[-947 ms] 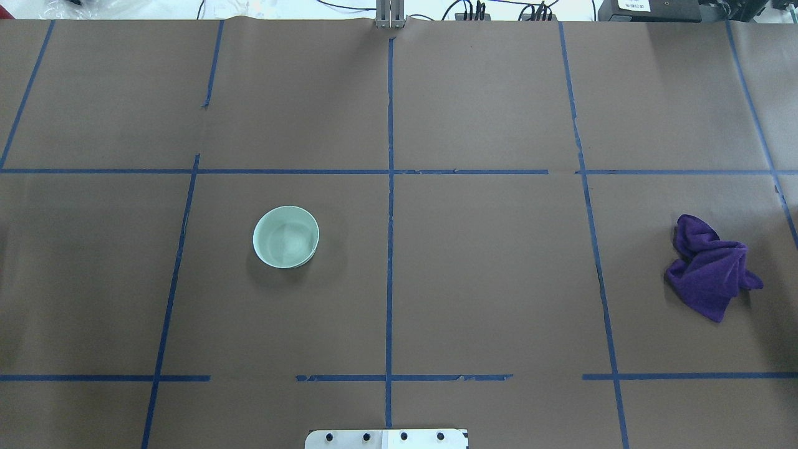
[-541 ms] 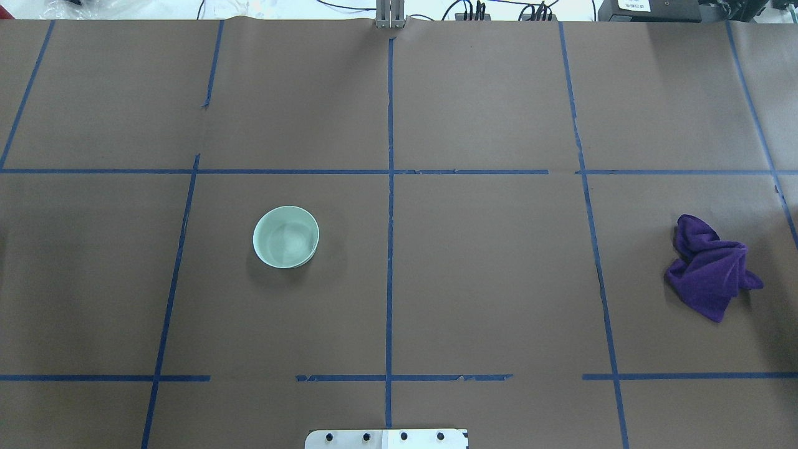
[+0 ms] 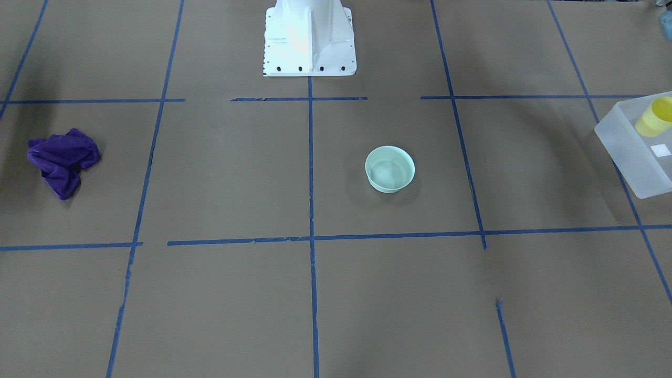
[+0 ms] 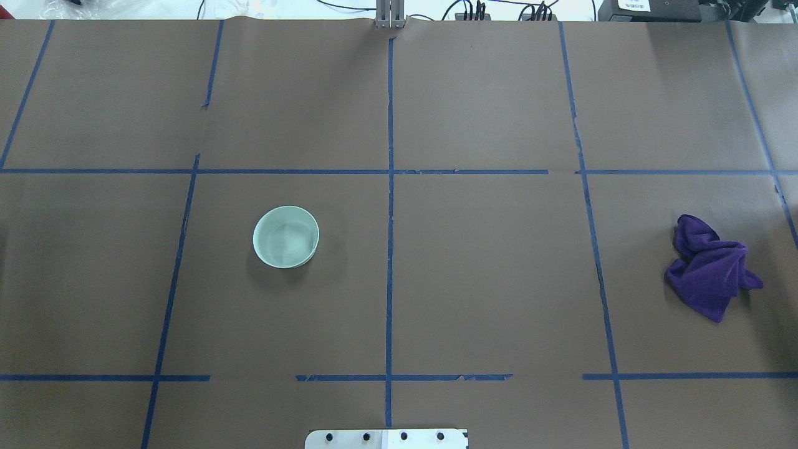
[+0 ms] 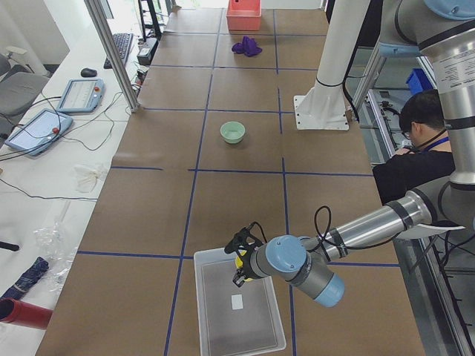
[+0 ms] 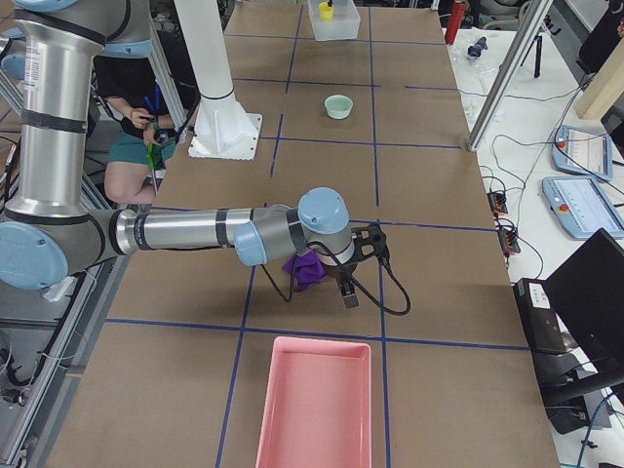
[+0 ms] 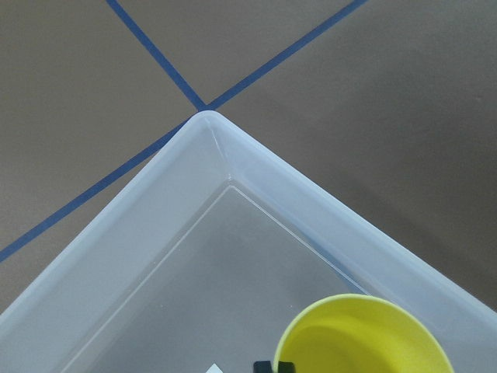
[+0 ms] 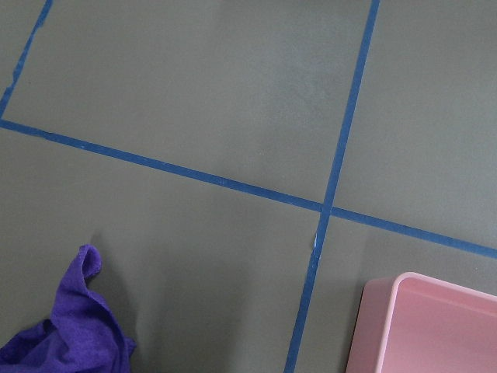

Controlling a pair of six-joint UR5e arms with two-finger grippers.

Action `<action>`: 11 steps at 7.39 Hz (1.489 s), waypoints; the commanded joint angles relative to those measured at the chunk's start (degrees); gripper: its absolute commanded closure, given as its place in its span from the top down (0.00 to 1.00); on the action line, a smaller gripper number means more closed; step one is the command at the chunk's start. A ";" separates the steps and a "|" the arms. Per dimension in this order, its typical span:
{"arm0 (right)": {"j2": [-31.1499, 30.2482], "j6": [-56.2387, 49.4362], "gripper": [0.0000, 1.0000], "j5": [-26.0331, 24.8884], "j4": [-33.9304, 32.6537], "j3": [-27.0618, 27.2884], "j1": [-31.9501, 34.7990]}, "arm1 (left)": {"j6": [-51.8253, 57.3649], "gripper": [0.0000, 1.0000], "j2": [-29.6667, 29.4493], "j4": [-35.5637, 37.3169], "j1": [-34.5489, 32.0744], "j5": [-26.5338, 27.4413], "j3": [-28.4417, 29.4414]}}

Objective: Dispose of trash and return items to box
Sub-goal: 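Carry the yellow cup into the clear plastic box and release, then reach the right gripper down and grasp the purple cloth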

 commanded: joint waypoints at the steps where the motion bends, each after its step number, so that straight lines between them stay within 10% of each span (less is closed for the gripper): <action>1: 0.00 0.00 1.00 -0.03 0.00 -0.07 0.00 | -0.86 0.00 -0.01 -0.33 3.16 -1.63 0.31; 3: 0.00 0.00 1.00 -0.03 0.00 -0.07 0.00 | -0.87 0.18 -0.01 -0.33 5.19 -1.38 1.19; 4: 0.09 0.09 1.00 0.15 0.00 -0.07 0.00 | -0.87 0.63 -0.10 -0.33 5.37 -1.12 1.45; 8: 1.14 0.35 1.00 0.85 2.96 0.54 -0.96 | -2.70 0.80 -4.12 0.53 5.38 -1.20 -0.55; 9: 1.14 2.53 1.00 1.72 8.64 0.46 -3.06 | -2.97 1.00 -6.84 4.29 5.38 -1.20 -1.61; 11: 0.88 27.40 1.00 -1.23 21.03 1.42 -13.39 | -2.89 1.00 -10.64 15.62 4.85 -0.94 -6.26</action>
